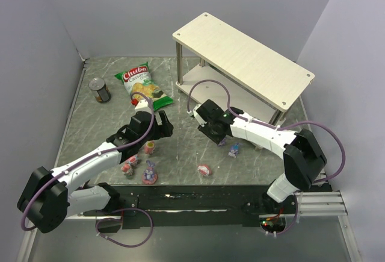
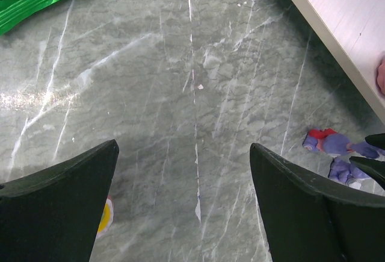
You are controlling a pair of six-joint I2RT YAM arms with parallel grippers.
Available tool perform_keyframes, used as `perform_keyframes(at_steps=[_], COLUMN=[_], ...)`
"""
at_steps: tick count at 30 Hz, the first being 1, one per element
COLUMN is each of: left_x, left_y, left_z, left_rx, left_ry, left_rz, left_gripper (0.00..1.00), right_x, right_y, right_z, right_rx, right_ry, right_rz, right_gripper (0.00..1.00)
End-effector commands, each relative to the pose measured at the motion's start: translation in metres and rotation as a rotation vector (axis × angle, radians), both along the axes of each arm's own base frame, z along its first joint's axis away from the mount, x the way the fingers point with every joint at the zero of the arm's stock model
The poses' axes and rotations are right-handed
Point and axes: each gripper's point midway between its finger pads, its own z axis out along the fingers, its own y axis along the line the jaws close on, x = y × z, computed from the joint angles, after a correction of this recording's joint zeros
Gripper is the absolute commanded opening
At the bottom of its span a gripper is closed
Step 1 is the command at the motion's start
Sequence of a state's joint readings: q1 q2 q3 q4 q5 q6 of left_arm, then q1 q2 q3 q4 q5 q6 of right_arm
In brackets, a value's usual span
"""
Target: Place and organize the plastic toys onto the shelf
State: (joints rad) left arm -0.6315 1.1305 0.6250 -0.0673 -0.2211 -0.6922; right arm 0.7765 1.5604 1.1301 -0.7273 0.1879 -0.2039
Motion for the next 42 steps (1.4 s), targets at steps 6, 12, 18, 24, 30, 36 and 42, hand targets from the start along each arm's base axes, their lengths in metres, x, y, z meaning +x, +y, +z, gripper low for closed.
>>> perform_keyframes(at_steps=[6, 12, 18, 24, 30, 36, 42], left_x=[0.01, 0.009, 0.009, 0.008, 0.008, 0.007, 0.006], left_y=[-0.008, -0.007, -0.007, -0.005, -0.003, -0.001, 0.0], left_z=[0.021, 0.018, 0.017, 0.016, 0.017, 0.017, 0.017], left_rx=[-0.035, -0.033, -0.033, -0.025, -0.021, -0.019, -0.021], left_ry=[-0.054, -0.052, -0.048, -0.051, -0.054, -0.057, -0.06], left_rz=[-0.012, -0.011, -0.013, -0.009, -0.005, -0.002, 0.001], left_gripper=[0.97, 0.96, 0.97, 0.96, 0.96, 0.96, 0.96], right_x=[0.004, 0.001, -0.001, 0.004, 0.014, 0.033, 0.063], right_y=[-0.007, -0.011, -0.015, -0.015, -0.009, 0.002, -0.002], right_z=[-0.001, 0.002, -0.003, -0.001, 0.013, 0.049, 0.076], right_rx=[-0.04, -0.042, -0.054, -0.061, -0.056, -0.033, -0.071], right_ry=[-0.031, -0.034, -0.027, -0.043, -0.074, -0.13, -0.189], right_rz=[-0.024, -0.04, -0.065, -0.088, -0.098, -0.079, -0.054], right_gripper=[0.4, 0.41, 0.39, 0.1, 0.0, 0.0, 0.0])
